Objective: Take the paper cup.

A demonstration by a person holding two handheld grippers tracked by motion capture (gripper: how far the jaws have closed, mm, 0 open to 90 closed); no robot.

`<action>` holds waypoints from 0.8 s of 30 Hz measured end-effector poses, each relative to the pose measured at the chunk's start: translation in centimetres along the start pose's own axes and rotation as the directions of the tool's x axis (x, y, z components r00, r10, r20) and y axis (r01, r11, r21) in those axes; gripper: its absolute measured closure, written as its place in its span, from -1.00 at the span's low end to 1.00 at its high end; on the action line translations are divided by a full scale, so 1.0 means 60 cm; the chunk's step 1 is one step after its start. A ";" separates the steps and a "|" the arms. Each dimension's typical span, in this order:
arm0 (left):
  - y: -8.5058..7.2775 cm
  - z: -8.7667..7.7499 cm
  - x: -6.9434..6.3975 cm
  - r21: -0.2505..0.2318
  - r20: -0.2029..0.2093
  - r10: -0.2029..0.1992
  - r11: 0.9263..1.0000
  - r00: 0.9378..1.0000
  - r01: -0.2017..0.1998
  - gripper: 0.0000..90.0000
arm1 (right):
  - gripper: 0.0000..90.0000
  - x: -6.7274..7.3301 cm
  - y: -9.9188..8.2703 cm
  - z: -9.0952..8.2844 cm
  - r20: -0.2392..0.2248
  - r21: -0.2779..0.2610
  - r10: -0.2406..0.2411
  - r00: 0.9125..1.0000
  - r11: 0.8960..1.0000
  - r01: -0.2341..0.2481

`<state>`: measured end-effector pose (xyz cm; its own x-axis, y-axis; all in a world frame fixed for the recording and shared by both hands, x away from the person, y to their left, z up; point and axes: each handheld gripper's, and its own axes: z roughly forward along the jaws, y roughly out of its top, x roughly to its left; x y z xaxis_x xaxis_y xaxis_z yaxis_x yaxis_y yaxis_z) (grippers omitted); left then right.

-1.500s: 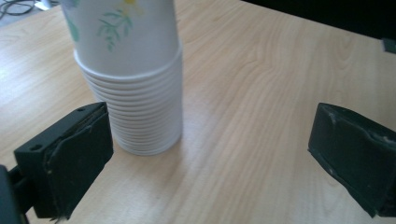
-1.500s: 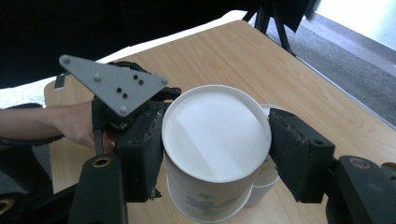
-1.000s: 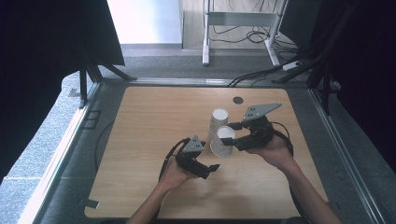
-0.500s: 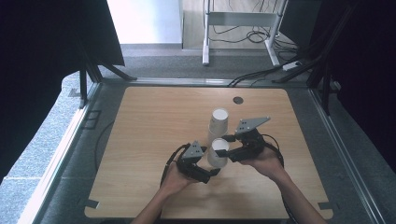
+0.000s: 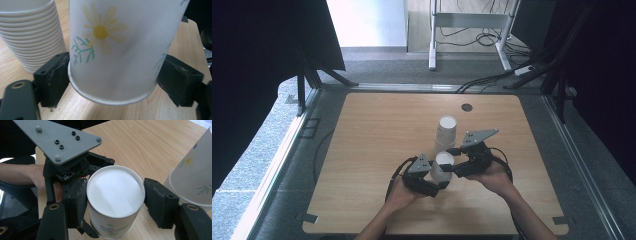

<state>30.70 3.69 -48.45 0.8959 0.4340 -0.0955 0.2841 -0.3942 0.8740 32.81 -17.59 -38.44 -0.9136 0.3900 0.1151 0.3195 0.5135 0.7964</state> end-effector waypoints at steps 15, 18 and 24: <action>0.001 -0.004 -0.002 0.075 -0.008 0.042 0.996 0.999 -0.041 -0.17 | -0.35 -0.003 0.006 -0.010 -0.015 0.075 -0.046 0.999 0.996 0.047; 0.001 -0.001 -0.004 0.106 -0.007 0.053 0.993 0.999 -0.052 -0.17 | -0.44 -0.003 0.011 -0.011 -0.008 0.123 -0.073 0.997 0.990 0.074; 0.004 0.002 -0.012 0.157 -0.006 0.088 0.984 0.996 -0.086 -0.17 | -0.52 0.000 0.015 0.003 -0.028 0.235 -0.139 0.990 0.962 0.142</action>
<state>30.15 3.20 -48.23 0.9154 0.4023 -0.0149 0.2557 -0.5524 0.7934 33.15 -16.99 -37.80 -0.9558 0.2932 0.0201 0.2371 0.7288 0.6423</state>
